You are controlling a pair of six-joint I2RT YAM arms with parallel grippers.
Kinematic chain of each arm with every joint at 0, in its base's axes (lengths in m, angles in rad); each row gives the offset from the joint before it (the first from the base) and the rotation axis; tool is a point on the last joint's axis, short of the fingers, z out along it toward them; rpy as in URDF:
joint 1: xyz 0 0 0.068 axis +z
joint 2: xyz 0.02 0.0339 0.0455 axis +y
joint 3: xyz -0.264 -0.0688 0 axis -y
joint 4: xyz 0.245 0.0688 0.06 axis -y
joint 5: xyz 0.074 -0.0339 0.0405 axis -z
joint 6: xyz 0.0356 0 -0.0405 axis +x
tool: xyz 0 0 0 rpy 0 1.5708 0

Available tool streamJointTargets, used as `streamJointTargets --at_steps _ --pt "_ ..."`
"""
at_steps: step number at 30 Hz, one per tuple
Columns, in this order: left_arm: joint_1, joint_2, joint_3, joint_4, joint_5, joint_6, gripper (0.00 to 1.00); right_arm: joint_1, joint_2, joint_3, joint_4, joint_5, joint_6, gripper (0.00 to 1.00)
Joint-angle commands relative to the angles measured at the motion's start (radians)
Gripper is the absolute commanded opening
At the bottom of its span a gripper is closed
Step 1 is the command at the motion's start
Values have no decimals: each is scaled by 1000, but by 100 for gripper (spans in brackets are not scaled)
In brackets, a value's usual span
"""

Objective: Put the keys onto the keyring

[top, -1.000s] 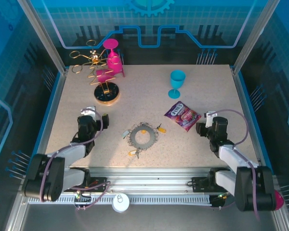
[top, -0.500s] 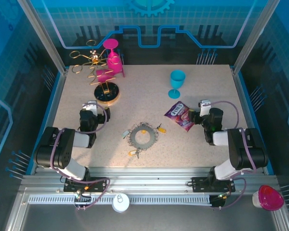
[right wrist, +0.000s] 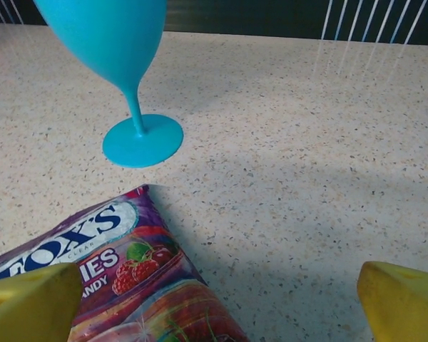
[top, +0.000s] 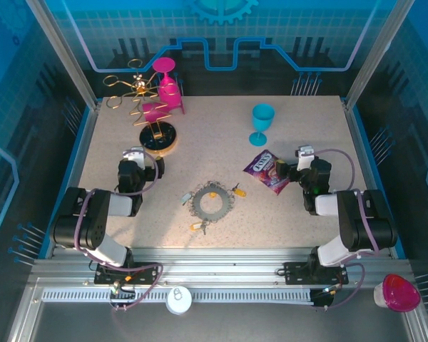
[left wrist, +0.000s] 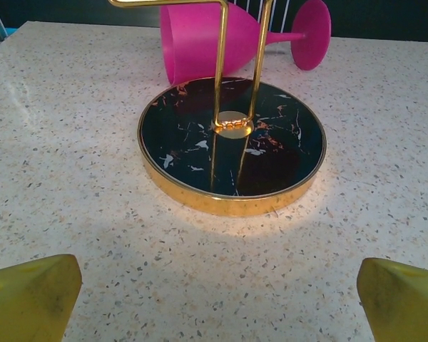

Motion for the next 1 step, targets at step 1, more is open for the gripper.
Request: streamJointTargets --at_steps 1 --pt "7 -3 14 5 33 1 99 15 5 0 45 32 -7 100"
